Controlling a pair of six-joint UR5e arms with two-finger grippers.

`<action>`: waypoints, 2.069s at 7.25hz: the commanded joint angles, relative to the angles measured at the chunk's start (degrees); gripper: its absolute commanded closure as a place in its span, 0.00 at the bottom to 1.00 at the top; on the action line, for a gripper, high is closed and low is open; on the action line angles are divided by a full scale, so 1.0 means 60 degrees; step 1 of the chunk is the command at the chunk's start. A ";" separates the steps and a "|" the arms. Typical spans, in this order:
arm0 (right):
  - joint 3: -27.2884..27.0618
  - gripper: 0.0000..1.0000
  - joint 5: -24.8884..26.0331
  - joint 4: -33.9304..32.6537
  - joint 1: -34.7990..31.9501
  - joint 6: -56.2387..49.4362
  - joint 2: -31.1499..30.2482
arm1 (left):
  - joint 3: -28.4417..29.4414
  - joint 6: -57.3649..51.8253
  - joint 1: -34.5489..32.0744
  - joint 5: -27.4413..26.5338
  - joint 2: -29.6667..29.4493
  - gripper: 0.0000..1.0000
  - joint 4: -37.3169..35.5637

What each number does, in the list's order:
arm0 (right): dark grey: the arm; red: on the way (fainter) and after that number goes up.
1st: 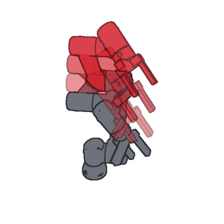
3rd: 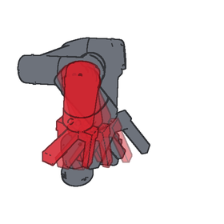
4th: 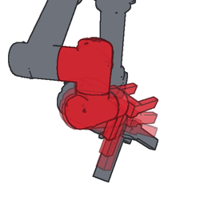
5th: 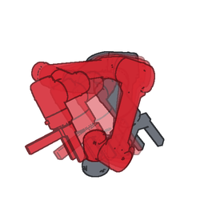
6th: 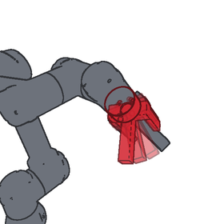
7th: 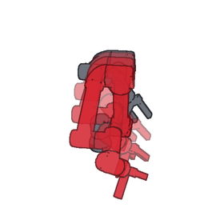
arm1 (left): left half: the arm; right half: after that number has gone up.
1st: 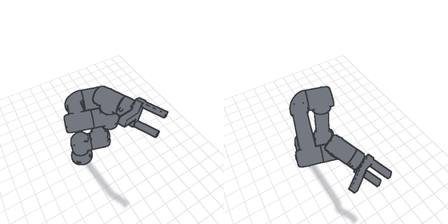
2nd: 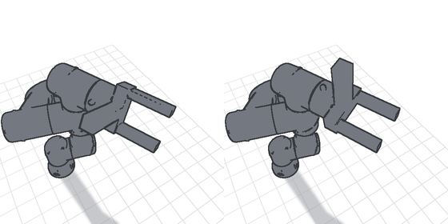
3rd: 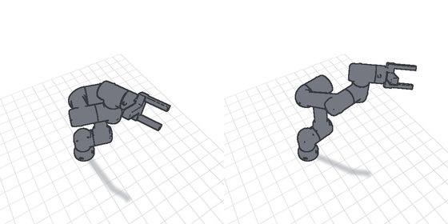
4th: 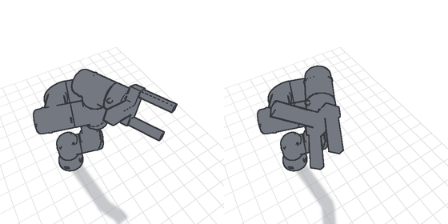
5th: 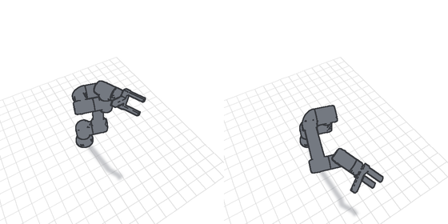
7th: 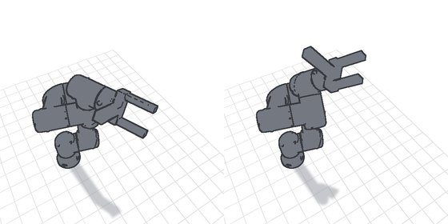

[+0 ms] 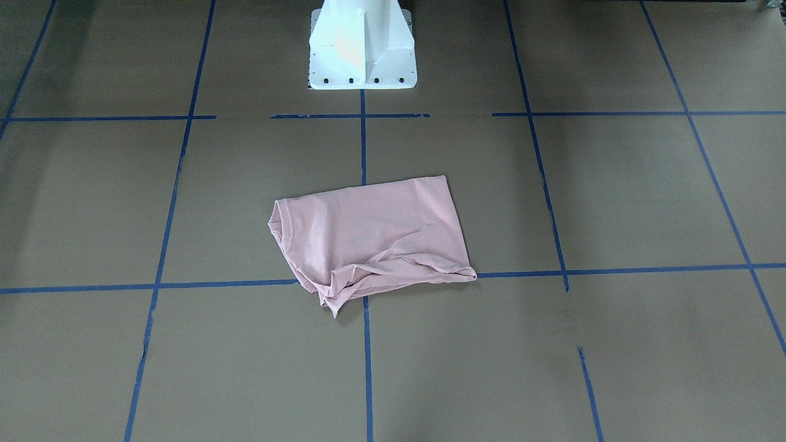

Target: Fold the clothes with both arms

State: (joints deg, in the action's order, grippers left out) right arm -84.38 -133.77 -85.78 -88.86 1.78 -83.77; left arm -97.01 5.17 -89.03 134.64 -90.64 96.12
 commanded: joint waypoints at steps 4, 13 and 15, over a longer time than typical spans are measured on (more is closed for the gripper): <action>0.0045 0.00 -0.0029 -0.0015 0.0001 0.0011 0.0031 | -0.0209 0.0002 0.0000 0.0002 0.0107 0.00 -0.0010; 0.0002 0.00 -0.0044 0.0483 0.0426 0.0011 0.0074 | -0.0471 0.0002 -0.0029 -0.0012 0.0223 0.00 -0.0010; 0.0030 0.00 -0.0044 0.0483 0.0426 0.0011 0.0074 | -0.0341 -0.0013 -0.0015 -0.0056 0.0297 0.00 0.0034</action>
State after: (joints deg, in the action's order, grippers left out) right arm -84.31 -134.00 -82.98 -86.31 1.84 -83.32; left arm -99.28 5.14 -89.14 134.39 -89.07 96.21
